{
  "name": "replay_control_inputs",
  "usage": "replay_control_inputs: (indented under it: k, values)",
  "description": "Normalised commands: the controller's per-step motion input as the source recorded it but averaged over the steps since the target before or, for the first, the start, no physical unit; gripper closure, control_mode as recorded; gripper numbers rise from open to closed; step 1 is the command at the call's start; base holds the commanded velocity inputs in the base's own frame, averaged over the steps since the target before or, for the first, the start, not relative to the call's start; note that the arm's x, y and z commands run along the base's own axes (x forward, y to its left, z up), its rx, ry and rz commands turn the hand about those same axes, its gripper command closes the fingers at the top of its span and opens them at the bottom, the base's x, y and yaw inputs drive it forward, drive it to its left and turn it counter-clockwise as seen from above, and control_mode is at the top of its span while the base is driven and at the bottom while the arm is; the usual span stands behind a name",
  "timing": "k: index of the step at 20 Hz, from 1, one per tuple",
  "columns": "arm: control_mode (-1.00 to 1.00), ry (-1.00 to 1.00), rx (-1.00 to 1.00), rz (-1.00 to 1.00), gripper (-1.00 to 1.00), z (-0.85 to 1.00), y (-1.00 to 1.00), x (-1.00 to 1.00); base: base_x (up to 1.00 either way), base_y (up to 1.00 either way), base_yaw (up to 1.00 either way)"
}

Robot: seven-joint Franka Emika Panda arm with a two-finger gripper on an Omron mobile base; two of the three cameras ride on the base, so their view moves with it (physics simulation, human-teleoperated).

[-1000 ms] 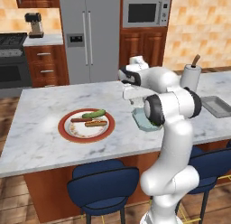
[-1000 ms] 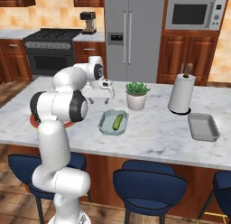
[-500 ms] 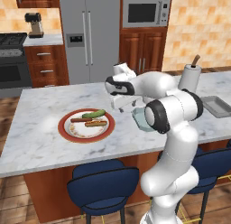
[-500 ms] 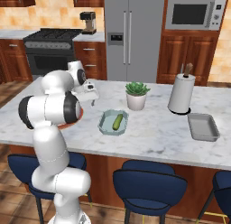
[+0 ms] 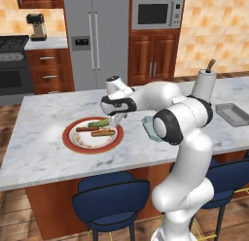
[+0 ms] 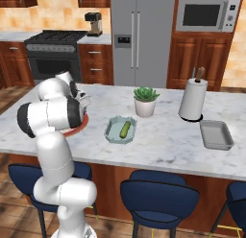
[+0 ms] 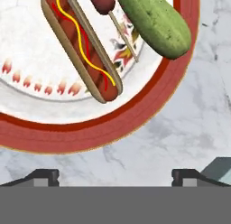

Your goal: Place one cooked food and one vegetable from the large plate to each tupperware container.

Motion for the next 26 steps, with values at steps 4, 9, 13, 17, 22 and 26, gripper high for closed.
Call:
replay_control_inputs:
  k: [4,9,13,17,22,26]
  values:
    - [-1.00,0.23,0.05,0.41,-1.00,-0.08,1.00,0.17,0.00,0.00,0.00]
    - [-1.00,0.32,0.11,0.31,-1.00,-0.17,0.59,0.21,0.00,0.00,0.00]
    - [-1.00,0.09,0.00,0.04,-1.00,-0.05,0.05,0.00,0.00,0.00,0.00]
    - [-1.00,-0.01,-0.03,0.00,-1.00,-0.26,0.00,0.09,0.00,0.00,0.00]
    - [-1.00,-0.16,-0.01,0.00,-1.00,-0.35,0.00,0.10,0.00,0.00,0.00]
    - [-1.00,-0.12,0.00,0.00,-1.00,-0.27,0.00,0.01,0.00,0.00,0.00]
